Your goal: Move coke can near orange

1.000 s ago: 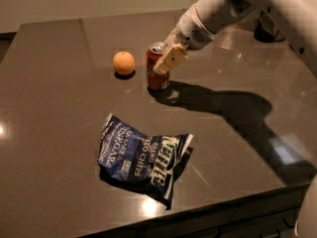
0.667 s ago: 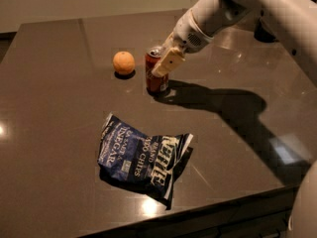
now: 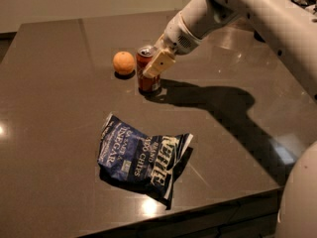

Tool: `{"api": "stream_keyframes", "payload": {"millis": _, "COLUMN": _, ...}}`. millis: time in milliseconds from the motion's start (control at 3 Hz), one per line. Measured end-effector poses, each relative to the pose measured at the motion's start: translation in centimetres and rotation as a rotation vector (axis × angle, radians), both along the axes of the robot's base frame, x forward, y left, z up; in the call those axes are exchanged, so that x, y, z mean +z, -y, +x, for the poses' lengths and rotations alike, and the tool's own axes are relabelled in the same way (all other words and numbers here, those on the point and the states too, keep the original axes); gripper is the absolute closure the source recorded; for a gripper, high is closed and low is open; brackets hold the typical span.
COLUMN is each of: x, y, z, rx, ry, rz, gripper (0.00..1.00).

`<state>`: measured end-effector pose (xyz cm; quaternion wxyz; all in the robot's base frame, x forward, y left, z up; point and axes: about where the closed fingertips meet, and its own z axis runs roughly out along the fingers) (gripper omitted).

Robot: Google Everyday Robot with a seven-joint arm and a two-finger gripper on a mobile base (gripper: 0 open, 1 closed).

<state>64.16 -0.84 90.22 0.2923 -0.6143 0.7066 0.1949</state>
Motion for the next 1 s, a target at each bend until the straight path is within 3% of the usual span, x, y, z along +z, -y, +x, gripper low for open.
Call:
{"api": "stream_keyframes", "payload": {"millis": 333, "x": -0.46, "y": -1.66, "z": 0.43, "rx": 0.018, "ry": 0.019, "rz": 0.008, "gripper": 0.07}}
{"api": "stream_keyframes", "payload": {"millis": 667, "x": -0.55, "y": -1.74, "z": 0.41, "rx": 0.019, "ry": 0.017, "rz": 0.008, "gripper": 0.0}}
{"api": "stream_keyframes", "payload": {"millis": 1000, "x": -0.56, "y": -1.75, "z": 0.41, "rx": 0.019, "ry": 0.017, "rz": 0.008, "gripper": 0.0}}
